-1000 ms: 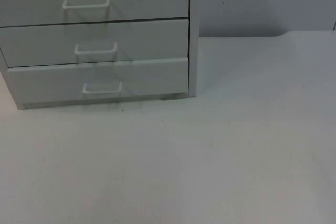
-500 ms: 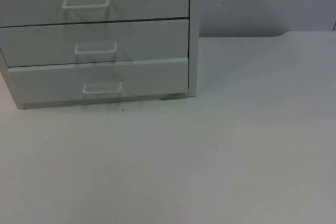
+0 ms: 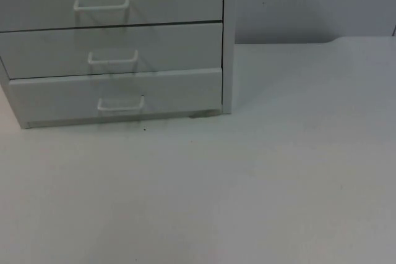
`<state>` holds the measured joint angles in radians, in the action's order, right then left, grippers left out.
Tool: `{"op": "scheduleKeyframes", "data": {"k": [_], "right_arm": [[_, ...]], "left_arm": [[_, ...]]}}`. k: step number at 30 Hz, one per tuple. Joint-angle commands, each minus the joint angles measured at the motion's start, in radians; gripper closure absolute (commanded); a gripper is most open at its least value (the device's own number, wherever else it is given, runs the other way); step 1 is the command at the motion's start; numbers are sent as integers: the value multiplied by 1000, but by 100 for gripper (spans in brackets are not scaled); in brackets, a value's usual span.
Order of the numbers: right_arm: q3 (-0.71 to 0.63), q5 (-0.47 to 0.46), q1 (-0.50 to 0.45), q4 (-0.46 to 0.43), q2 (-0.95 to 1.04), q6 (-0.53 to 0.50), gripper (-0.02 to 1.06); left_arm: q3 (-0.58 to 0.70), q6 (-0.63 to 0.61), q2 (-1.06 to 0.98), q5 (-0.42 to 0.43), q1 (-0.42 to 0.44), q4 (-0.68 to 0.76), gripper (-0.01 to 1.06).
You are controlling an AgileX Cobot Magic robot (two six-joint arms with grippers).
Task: Open the drawer with the left hand, place the block into the drawer with the right hand, then close the drawer with the left hand.
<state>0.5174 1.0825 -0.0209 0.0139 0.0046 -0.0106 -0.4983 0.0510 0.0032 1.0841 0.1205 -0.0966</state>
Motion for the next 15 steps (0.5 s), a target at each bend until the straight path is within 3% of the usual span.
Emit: {"op": "scheduleKeyframes", "data": {"k": [1, 15], "right_arm": [[-3, -3, -4, 9, -5, 5, -1], [-3, -3, -4, -2, -5, -21, -1]], "left_arm": [[4, 5, -3, -10, -3, -12, 105], [-14, 9, -3, 22, -3, -8, 105]]}}
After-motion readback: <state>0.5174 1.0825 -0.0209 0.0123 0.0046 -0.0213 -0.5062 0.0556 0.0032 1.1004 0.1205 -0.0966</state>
